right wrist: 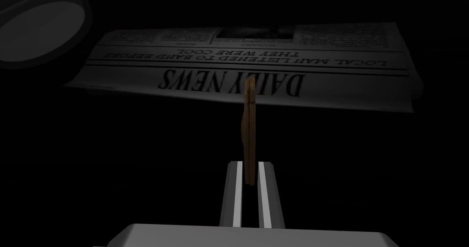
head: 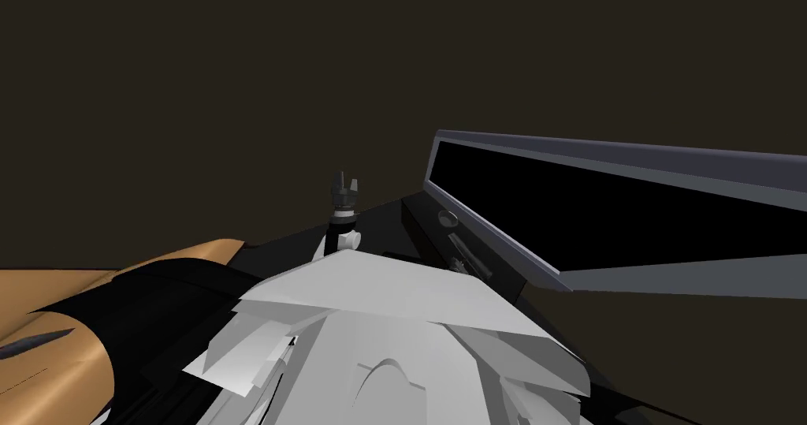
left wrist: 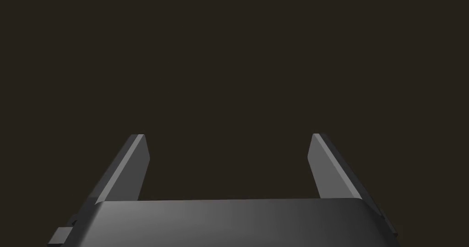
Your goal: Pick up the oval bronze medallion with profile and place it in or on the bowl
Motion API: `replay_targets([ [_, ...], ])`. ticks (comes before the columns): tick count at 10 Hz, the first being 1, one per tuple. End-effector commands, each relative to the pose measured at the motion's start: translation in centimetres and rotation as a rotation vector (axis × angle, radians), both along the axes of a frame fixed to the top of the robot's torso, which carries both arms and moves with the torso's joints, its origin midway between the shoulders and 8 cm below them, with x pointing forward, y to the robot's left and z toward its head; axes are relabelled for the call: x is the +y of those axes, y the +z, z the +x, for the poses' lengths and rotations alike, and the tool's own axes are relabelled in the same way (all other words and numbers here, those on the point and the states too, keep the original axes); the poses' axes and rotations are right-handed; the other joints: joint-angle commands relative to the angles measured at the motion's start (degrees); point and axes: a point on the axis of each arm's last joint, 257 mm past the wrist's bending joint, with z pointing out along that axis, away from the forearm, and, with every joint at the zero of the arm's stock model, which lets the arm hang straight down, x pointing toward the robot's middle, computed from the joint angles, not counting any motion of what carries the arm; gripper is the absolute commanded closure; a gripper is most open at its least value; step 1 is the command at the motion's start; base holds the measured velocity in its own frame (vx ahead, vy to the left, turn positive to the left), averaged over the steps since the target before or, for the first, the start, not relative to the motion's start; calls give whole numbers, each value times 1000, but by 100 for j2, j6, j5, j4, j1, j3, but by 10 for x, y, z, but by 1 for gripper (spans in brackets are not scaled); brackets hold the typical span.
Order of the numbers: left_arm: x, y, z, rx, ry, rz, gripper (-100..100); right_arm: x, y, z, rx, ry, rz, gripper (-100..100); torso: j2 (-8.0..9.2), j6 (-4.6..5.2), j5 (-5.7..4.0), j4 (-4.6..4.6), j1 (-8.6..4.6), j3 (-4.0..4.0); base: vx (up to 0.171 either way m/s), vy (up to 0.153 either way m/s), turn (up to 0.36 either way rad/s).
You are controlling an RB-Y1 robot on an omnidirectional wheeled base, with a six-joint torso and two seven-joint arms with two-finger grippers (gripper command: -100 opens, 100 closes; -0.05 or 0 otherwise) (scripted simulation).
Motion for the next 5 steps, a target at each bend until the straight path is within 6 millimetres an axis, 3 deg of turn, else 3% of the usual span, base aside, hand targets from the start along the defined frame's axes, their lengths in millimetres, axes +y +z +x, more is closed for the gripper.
replay_targets([
  [1,0,0,0,0,0,0,0,1,2,12,-15,53,6,100,0,0,0,0,0,0,113,122,-380],
  [5,0,0,0,0,0,0,0,2,6,33,-15,165,-3,100,9,-1,-4,3,-21,6,70,77,-237],
])
